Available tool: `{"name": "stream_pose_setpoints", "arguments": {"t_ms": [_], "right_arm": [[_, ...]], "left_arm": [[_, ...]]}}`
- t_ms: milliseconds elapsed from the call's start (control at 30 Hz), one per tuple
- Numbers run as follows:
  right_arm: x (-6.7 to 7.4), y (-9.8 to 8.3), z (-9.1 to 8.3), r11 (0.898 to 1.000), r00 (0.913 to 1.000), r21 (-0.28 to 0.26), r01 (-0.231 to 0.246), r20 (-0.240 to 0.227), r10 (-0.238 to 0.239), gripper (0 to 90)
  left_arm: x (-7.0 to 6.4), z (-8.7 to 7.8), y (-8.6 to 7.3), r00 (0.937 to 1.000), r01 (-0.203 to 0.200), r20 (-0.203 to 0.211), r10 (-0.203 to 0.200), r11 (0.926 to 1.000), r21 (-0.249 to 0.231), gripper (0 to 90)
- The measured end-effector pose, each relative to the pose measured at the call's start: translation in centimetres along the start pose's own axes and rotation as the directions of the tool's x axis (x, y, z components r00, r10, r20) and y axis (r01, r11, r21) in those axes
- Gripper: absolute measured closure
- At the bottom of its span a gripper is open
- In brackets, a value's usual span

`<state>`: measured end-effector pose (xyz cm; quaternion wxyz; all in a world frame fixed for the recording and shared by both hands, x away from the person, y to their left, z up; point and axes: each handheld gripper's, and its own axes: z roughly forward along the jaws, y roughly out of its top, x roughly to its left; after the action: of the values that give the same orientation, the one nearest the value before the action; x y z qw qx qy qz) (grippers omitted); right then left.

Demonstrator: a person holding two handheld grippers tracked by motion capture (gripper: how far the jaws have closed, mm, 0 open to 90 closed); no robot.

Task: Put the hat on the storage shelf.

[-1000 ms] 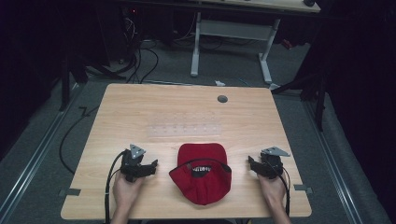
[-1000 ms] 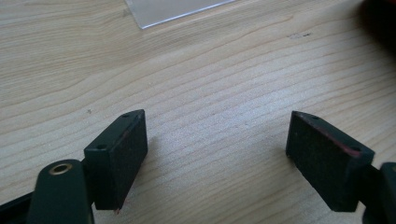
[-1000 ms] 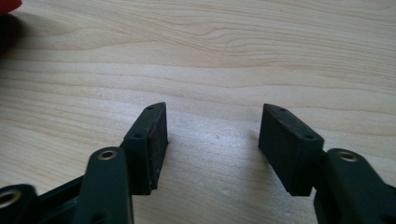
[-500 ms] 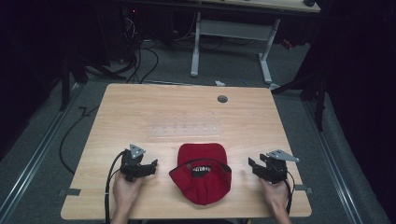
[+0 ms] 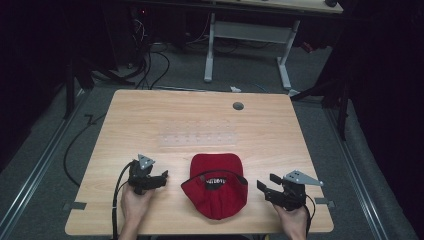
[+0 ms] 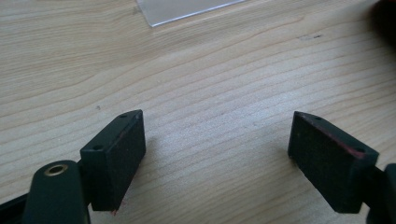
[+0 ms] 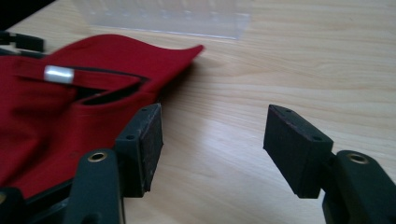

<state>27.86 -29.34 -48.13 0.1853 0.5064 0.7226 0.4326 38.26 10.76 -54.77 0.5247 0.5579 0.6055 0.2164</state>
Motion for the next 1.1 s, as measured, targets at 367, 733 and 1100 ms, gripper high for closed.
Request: {"name": "stream_pose_setpoints", "arguments": {"t_ms": [367,733,1100], "right_arm": [[3.7,0.5,-0.8,0.998,0.9940,-0.015,0.067,-0.086,-0.068,33.0],[3.9,0.8,3.3,0.997,0.9929,0.058,0.056,-0.109,-0.049,29.7],[3.2,0.6,6.1,0.996,0.9951,0.092,-0.004,-0.098,0.013,41.4]], "left_arm": [[0.0,0.0,0.0,1.0000,0.000,-0.001,0.000,1.0000,0.000,18.6],[0.0,0.0,-0.1,0.9999,-0.011,0.003,0.011,0.9999,0.010,16.0],[-0.2,-0.1,-0.1,0.9997,-0.015,0.018,0.015,0.9998,0.010,17.4]]}}
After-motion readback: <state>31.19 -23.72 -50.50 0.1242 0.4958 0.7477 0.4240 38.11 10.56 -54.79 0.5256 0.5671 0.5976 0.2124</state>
